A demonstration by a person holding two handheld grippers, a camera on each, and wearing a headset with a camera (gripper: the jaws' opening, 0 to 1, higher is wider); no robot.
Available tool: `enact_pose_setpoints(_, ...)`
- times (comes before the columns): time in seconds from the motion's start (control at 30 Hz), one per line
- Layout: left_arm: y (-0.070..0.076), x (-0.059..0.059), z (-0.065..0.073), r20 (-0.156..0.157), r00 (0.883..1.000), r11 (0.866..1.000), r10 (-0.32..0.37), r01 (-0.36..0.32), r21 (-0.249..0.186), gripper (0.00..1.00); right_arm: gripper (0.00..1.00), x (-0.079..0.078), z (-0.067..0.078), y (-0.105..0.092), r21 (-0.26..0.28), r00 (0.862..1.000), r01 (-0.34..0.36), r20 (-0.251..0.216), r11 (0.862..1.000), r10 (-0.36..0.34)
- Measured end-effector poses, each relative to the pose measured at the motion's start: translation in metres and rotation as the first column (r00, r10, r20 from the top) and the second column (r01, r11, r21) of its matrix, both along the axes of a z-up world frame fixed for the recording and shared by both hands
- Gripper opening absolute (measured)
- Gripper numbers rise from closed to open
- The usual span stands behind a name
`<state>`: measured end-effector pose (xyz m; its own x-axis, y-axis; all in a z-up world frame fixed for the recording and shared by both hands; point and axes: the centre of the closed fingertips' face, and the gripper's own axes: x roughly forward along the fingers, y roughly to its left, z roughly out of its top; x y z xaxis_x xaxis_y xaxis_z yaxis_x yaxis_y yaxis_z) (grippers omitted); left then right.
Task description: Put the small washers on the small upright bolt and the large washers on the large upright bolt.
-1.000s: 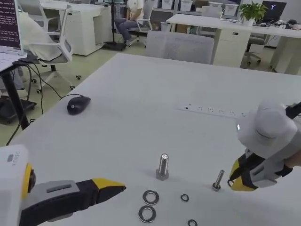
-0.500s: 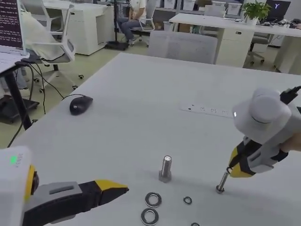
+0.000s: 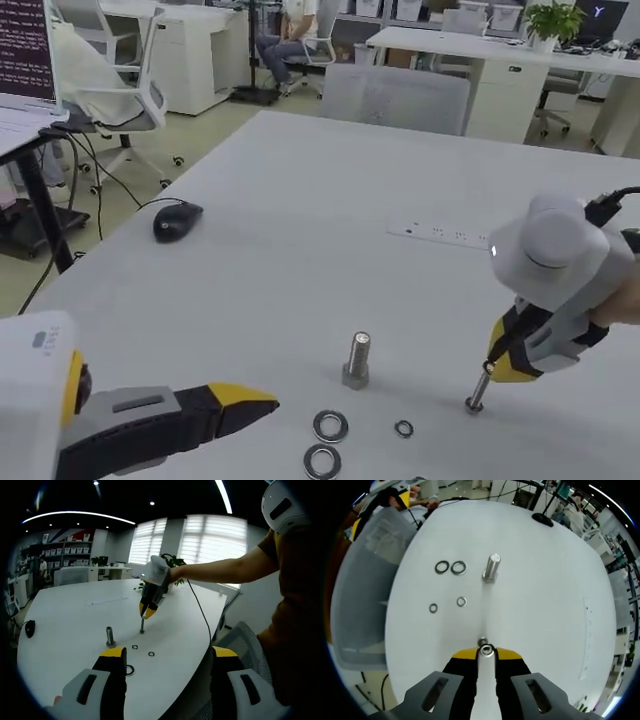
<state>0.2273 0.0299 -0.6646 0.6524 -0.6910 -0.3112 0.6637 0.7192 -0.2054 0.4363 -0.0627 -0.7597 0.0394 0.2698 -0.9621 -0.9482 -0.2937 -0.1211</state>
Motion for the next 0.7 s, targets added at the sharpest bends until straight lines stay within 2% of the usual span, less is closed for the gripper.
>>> enact_pose_setpoints(0.53, 0.003, 0.001, 0.000, 0.001, 1.000, 1.000, 0.007, -0.007, -0.007, 0.67, 0.12, 0.002, -0.011, 0.001, -0.024, 1.000, -0.010, -0.014, 1.000, 0.010)
enact_pose_setpoints(0.7, 0.002, 0.002, -0.001, -0.001, 1.000, 1.000, 0.006, -0.006, -0.008, 0.67, 0.12, 0.002, -0.019, 0.001, -0.024, 1.000, -0.009, -0.030, 1.000, 0.008)
